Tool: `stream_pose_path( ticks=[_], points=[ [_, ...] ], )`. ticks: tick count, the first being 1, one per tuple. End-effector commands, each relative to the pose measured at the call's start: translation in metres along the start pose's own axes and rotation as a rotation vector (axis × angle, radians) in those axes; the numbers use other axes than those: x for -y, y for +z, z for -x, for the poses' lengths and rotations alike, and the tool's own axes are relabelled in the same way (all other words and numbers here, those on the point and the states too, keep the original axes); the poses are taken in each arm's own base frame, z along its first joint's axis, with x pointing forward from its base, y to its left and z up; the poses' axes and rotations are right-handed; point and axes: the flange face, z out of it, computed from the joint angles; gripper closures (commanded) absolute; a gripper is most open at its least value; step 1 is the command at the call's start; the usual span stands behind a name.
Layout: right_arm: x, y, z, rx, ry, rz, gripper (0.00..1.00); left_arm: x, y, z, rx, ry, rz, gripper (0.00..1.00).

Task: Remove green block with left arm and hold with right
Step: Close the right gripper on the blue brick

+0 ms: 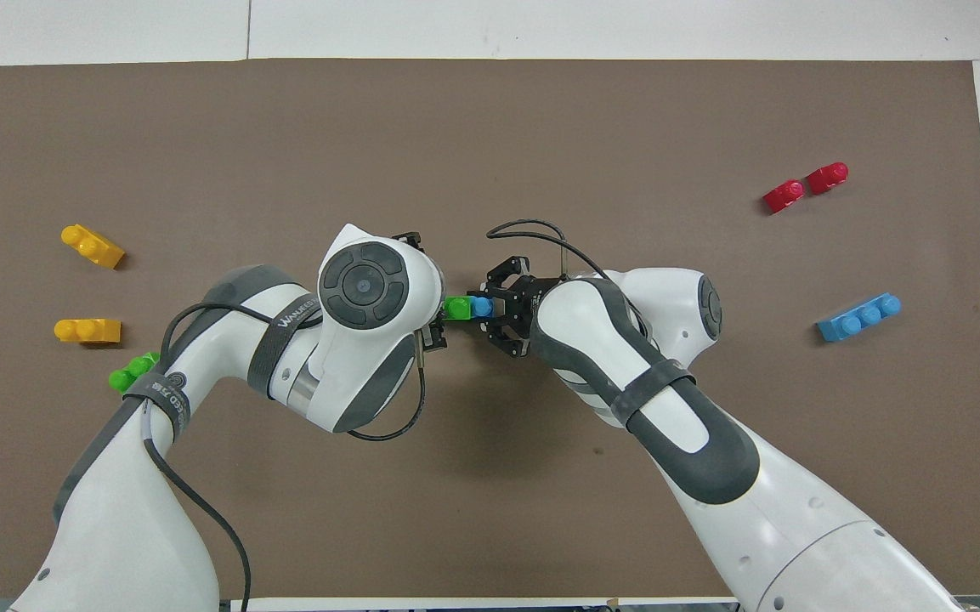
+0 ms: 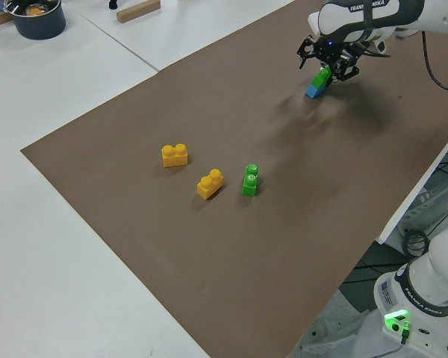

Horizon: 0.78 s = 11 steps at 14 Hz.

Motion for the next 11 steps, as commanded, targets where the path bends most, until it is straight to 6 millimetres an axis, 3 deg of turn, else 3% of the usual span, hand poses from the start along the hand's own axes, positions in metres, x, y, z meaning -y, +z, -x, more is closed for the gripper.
stream_pose_path(
  ticks=[1, 2, 4, 5, 6, 7, 8, 11],
  points=[
    [0.0032, 0.0034, 0.0012, 0.001, 0.005, -0.021, 1.00, -0.0086, 0.0027, -0.0012, -0.003, -0.017, 0.019, 0.00],
    [0.0033, 0.0033, 0.0011, 0.000, 0.005, -0.022, 1.00, -0.0111, 0.0053, -0.0037, -0.004, -0.023, 0.021, 0.01],
    [0.0035, 0.0030, 0.0009, -0.002, 0.005, -0.024, 1.00, -0.0114, 0.0056, -0.0035, -0.004, -0.024, 0.021, 0.28],
    [0.0035, 0.0027, -0.0002, -0.003, 0.007, -0.024, 1.00, -0.0120, 0.0057, -0.0041, -0.005, -0.025, 0.021, 0.44],
    [0.0032, 0.0033, -0.0010, -0.003, 0.008, -0.023, 1.00, -0.0126, 0.0057, -0.0048, -0.005, -0.026, 0.022, 0.68],
    [0.0032, 0.0033, -0.0010, -0.003, 0.008, -0.023, 1.00, -0.0128, 0.0056, -0.0047, -0.005, -0.025, 0.023, 0.86],
    [0.0034, 0.0032, -0.0011, -0.004, 0.008, -0.025, 1.00, -0.0128, 0.0056, -0.0047, -0.005, -0.025, 0.023, 0.98],
    [0.0034, 0.0032, -0.0011, -0.004, 0.008, -0.025, 1.00, -0.0137, 0.0046, -0.0024, 0.006, -0.001, 0.047, 1.00]
  ],
)
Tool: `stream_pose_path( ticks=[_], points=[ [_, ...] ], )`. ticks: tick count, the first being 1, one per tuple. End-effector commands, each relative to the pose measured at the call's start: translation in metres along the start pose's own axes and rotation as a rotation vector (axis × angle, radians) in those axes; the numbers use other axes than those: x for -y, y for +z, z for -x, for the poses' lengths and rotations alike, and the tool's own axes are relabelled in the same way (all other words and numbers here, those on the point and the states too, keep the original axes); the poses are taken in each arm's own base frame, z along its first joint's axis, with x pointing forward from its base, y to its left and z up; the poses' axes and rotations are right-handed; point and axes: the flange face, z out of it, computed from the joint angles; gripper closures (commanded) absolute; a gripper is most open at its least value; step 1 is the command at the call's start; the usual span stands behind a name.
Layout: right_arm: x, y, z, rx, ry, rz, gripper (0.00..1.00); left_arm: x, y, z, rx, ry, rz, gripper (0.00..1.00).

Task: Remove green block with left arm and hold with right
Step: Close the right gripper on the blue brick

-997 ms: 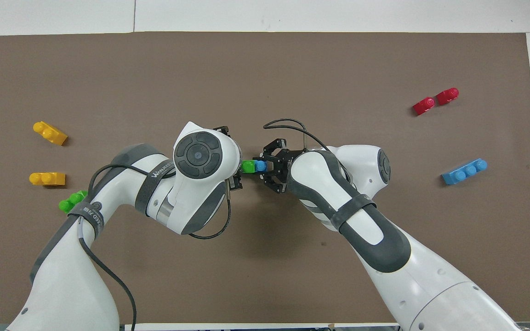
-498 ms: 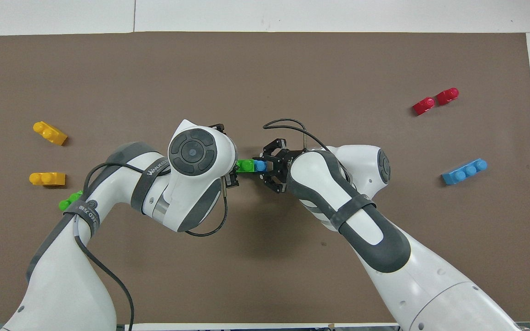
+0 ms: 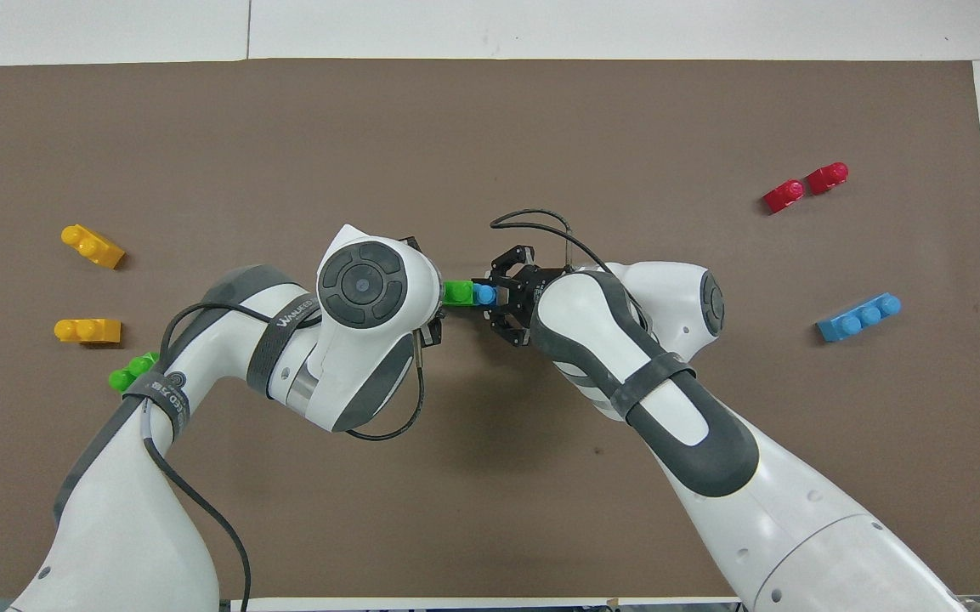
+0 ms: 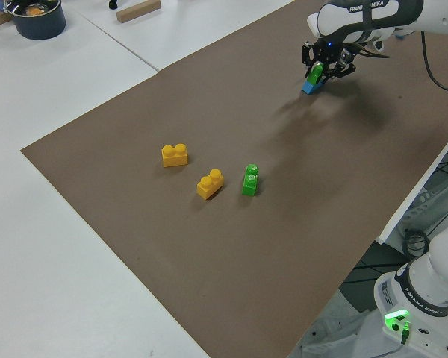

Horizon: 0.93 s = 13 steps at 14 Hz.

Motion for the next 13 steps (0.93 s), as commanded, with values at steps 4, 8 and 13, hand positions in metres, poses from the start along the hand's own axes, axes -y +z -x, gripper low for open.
stream_pose_path(
  ticks=[4, 8, 13],
  points=[
    [-0.009, 0.006, 0.001, 0.013, 0.001, 0.016, 1.00, -0.016, 0.001, 0.001, 0.023, 0.001, 0.064, 1.00],
    [-0.008, 0.006, 0.001, 0.014, 0.002, 0.015, 1.00, -0.033, -0.026, -0.006, 0.012, -0.017, 0.066, 1.00],
    [-0.008, 0.006, 0.001, 0.013, 0.003, 0.014, 1.00, -0.033, -0.063, -0.007, 0.000, -0.009, 0.052, 1.00]
  ],
)
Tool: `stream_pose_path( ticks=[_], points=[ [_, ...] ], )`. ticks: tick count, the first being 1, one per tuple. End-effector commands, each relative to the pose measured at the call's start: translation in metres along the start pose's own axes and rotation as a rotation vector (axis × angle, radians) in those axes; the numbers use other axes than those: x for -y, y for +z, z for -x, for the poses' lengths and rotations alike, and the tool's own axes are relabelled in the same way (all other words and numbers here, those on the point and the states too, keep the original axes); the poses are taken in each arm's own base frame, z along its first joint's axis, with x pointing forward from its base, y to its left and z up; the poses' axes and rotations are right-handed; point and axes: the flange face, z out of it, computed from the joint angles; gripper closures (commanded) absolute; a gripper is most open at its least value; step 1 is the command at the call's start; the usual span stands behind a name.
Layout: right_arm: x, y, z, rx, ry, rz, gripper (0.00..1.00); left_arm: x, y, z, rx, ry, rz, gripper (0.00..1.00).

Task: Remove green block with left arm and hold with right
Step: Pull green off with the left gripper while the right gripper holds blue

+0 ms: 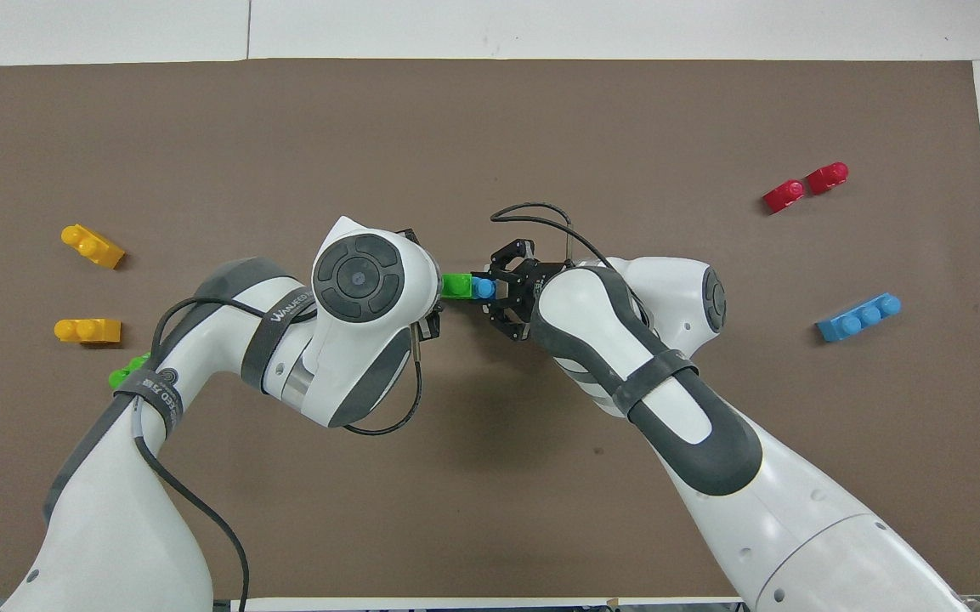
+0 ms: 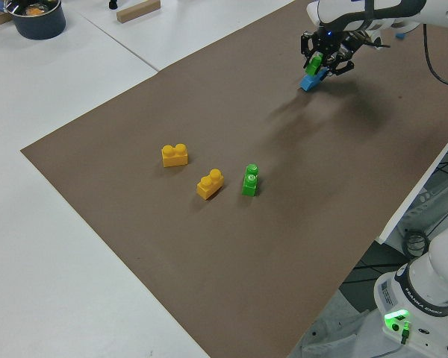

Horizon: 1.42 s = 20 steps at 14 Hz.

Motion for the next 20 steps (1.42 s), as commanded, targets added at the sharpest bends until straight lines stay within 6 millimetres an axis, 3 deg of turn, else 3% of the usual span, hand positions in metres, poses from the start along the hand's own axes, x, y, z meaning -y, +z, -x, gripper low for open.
stream_pose_path(
  ticks=[1, 5, 9, 14, 18, 20],
  points=[
    [-0.008, 0.004, -0.002, 0.007, 0.000, 0.010, 1.00, -0.006, -0.024, -0.008, -0.022, 0.014, 0.001, 1.00],
    [-0.006, 0.002, -0.003, 0.012, 0.005, 0.012, 1.00, 0.002, -0.054, -0.021, -0.050, 0.096, -0.065, 1.00],
    [0.027, -0.031, -0.021, 0.051, -0.027, 0.066, 1.00, -0.017, -0.053, -0.058, -0.079, 0.141, -0.102, 1.00],
    [0.059, -0.085, -0.070, 0.027, -0.084, 0.155, 1.00, -0.075, -0.044, -0.157, -0.095, 0.175, -0.118, 1.00],
    [0.079, -0.137, -0.116, -0.013, -0.102, 0.192, 1.00, -0.114, -0.041, -0.260, -0.096, 0.240, -0.104, 1.00],
    [0.086, -0.167, -0.141, -0.031, -0.109, 0.225, 1.00, -0.124, -0.036, -0.305, -0.083, 0.303, -0.097, 1.00]
  ],
)
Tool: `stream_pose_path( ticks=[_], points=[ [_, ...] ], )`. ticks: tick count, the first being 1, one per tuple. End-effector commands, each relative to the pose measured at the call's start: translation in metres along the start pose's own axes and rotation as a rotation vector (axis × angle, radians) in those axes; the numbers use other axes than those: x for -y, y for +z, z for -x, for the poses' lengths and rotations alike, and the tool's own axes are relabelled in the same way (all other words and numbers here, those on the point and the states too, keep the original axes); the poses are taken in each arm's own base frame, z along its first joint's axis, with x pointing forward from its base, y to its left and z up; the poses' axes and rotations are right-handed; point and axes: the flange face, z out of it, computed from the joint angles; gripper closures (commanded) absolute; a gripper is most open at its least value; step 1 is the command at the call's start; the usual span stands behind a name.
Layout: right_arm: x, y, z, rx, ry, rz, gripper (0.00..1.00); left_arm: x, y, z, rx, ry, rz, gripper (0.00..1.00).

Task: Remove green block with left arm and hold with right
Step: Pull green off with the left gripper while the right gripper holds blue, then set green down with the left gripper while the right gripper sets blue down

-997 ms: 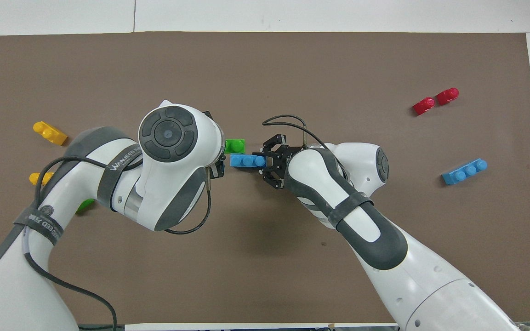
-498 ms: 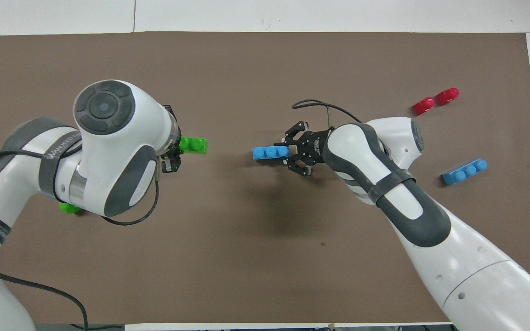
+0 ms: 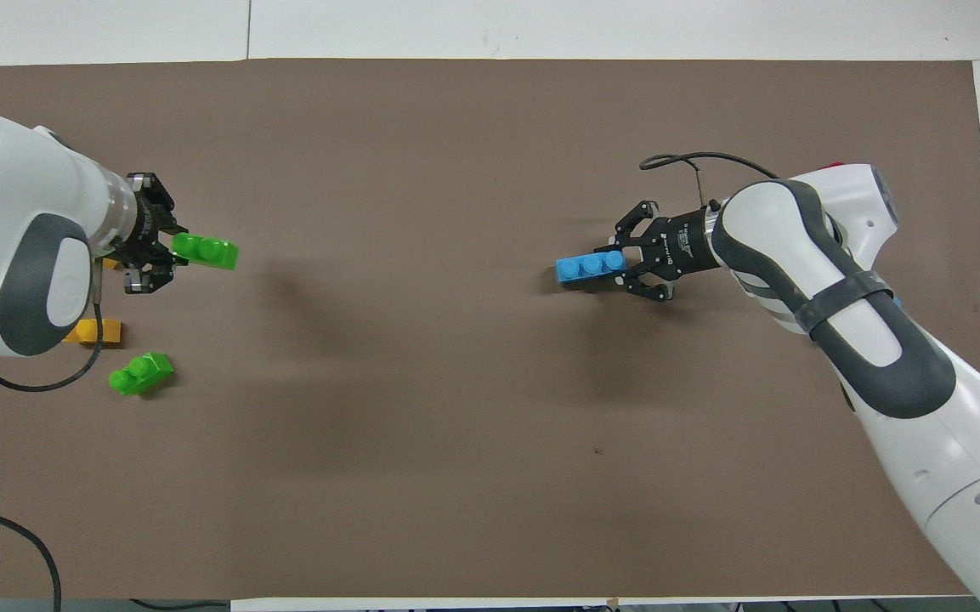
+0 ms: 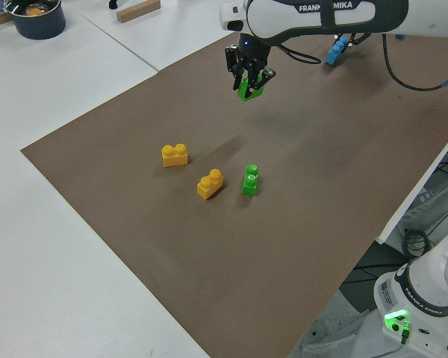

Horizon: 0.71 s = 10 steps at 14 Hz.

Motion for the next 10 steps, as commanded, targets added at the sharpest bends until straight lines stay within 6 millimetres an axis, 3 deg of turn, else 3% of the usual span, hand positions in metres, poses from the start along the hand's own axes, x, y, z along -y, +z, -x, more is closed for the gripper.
stream_pose_path(
  ticks=[1, 5, 10],
  points=[
    [-0.001, -0.041, -0.028, -0.005, -0.030, 0.050, 1.00, 0.012, 0.013, -0.044, 0.023, 0.130, 0.012, 1.00],
    [-0.018, -0.104, -0.081, -0.011, -0.088, 0.113, 1.00, 0.012, 0.038, -0.084, 0.046, 0.306, 0.018, 1.00],
    [-0.043, -0.156, -0.135, -0.039, -0.127, 0.127, 1.00, 0.004, 0.077, -0.083, 0.034, 0.295, 0.072, 1.00]
  ],
)
